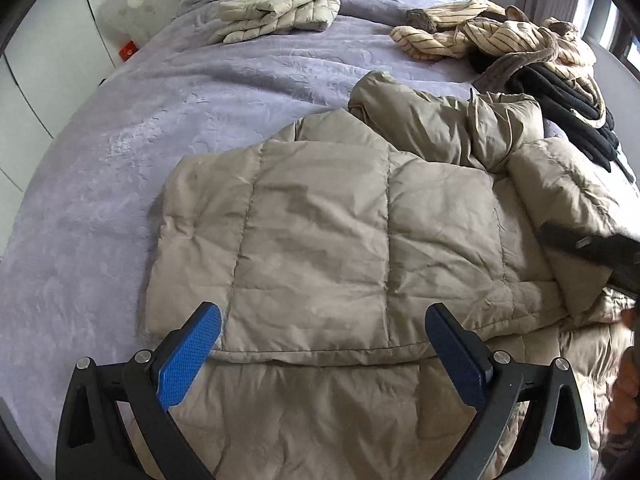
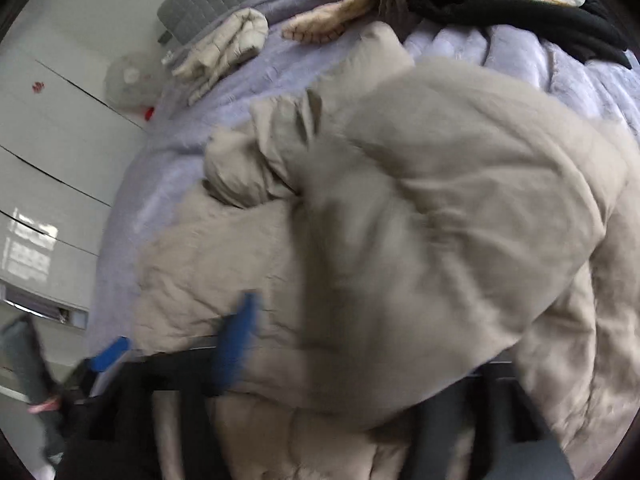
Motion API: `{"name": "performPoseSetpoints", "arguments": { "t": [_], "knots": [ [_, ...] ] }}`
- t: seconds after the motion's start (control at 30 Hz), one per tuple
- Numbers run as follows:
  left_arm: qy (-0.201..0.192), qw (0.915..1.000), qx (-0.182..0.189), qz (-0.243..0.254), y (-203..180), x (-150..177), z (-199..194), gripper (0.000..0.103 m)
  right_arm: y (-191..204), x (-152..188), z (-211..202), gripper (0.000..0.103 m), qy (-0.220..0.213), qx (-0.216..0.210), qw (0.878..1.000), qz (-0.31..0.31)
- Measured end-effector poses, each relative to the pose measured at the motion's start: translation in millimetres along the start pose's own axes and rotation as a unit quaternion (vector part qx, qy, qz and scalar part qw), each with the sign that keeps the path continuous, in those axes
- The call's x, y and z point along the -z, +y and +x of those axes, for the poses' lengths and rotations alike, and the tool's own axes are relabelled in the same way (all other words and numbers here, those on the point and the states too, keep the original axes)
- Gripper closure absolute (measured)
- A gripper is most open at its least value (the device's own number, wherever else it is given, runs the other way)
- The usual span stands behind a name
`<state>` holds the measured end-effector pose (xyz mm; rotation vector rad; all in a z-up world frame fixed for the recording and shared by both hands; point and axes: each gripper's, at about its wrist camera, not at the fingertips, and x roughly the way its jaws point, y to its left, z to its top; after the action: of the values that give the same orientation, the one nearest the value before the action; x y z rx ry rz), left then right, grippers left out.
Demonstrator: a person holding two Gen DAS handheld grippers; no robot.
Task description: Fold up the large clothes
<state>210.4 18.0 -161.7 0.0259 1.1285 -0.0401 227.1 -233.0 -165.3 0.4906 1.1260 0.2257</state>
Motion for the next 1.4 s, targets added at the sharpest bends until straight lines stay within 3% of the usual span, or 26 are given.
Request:
{"name": "performPoseSetpoints", "arguments": {
  "t": [0.1,0.2,0.27,0.33,0.37,0.43,0.63,0.77,0.8,0.83,0.87,0.9,0.97,1.07,1.23,1.4],
  "knots": [
    [0.000,0.9999,0.012,-0.001,5.8,-1.3,-2.9,0.001,-2.2,1.3,-31.2,0.025,-0.037,0.007,0.999,0.018],
    [0.000,0.9995,0.031,-0.011,13.8,-4.9,-2.9,0.001,-31.7,-1.1,-47.9,0.026,-0.061,-0.001,0.993,0.100],
    [0.006,0.9988,0.046,-0.017,19.8,-7.6,0.6,0.001,-52.5,-1.1,-54.6,0.039,-0.072,-0.007,0.986,0.149],
    [0.015,0.9979,0.058,-0.022,24.9,-8.5,4.4,0.001,-62.8,-8.1,-53.2,0.083,-0.085,-0.008,0.979,0.185],
    [0.017,0.9975,0.064,-0.025,27.2,-8.5,5.1,0.001,-64.7,-10.0,-54.8,0.091,-0.091,-0.010,0.978,0.187],
    [0.016,0.9957,0.085,-0.034,35.0,-8.6,4.1,0.001,-51.9,-12.5,-60.3,0.094,-0.104,-0.022,0.981,0.162],
    [0.008,0.9803,0.178,-0.085,65.1,-16.7,-2.4,0.001,40.2,-13.5,-41.0,0.095,-0.074,-0.039,0.996,-0.013],
    [0.007,0.9673,0.228,-0.112,79.0,-24.6,-4.3,0.001,74.4,-0.3,-8.6,0.089,-0.014,-0.041,0.997,-0.061],
    [0.010,0.9637,0.241,-0.115,81.0,-26.1,-3.7,0.001,81.7,4.4,1.2,0.081,0.005,-0.030,0.997,-0.072],
    [0.013,0.9605,0.252,-0.117,81.4,-27.1,-3.0,0.001,87.2,9.1,7.3,0.064,0.020,-0.026,0.996,-0.081],
    [0.018,0.9574,0.262,-0.119,81.2,-27.5,-1.9,0.001,89.8,12.8,10.9,0.055,0.028,-0.022,0.996,-0.085],
    [0.024,0.9544,0.272,-0.121,80.0,-27.7,-0.1,0.001,92.3,17.0,13.0,0.036,0.036,-0.019,0.995,-0.089],
    [0.038,0.9509,0.283,-0.118,73.4,-27.7,4.6,0.001,91.0,23.1,8.4,0.031,0.041,-0.021,0.995,-0.091],
    [0.053,0.9481,0.292,-0.113,60.3,-27.3,12.1,0.001,70.6,32.3,-11.1,0.031,0.051,-0.022,0.996,-0.066],
    [0.076,0.9442,0.306,-0.097,27.3,-28.3,26.4,0.001,-14.4,49.3,-46.6,0.031,0.058,0.007,0.997,0.047],
    [0.093,0.9503,0.287,-0.077,-1.7,-34.8,37.9,0.001,-96.6,57.4,-80.4,0.031,0.007,0.003,0.981,0.196]
  ]
}}
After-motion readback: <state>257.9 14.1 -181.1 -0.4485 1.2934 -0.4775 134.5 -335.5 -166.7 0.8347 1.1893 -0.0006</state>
